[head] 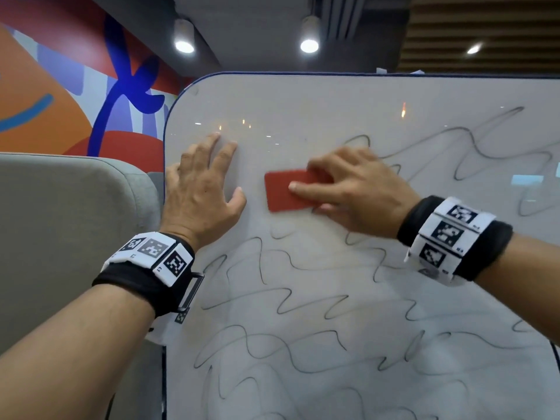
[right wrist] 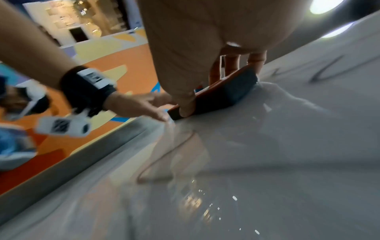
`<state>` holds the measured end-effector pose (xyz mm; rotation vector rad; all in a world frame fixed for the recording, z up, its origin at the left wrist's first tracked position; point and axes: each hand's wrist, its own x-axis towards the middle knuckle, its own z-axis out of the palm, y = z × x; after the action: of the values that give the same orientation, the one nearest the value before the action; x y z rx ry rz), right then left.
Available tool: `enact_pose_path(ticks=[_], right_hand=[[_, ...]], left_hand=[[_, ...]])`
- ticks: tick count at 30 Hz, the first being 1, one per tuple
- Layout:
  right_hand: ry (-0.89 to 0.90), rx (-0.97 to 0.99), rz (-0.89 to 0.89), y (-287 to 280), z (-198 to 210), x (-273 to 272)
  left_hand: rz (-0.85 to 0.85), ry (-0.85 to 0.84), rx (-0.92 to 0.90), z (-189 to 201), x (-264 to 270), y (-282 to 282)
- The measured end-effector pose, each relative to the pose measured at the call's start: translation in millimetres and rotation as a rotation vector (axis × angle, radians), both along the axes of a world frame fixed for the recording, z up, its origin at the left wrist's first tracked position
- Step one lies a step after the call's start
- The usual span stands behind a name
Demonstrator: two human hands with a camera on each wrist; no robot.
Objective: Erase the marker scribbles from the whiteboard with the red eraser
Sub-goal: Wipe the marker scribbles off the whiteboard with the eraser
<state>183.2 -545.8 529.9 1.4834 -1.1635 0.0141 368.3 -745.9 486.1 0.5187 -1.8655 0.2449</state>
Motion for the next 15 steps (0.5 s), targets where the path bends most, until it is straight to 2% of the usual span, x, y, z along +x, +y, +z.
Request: enact_pose_path(ticks=[2,5,9,11,15], right_hand=[[-0.088,-0.12,0.011,5,16,-2],[-0.129,-0.207,0.026,0,0,-1],[0.019,-0.005,0.007,-8,-32,-1],[0.04,0.016,-0.006,-2,-18,-3],[-0.132,-0.183,-0.008,12,17,-7]], left_hand=[[0.001,-0.009,-0.004,1,-2,4],[-0.005,-0.016,-0.013,3,-6,9],[-0.002,-0.017,-0.033,3,-11,13],[-0.003,-0.023,-0.04,3,-11,13],[0.005,-0.033,-0.042,4,-13,14]])
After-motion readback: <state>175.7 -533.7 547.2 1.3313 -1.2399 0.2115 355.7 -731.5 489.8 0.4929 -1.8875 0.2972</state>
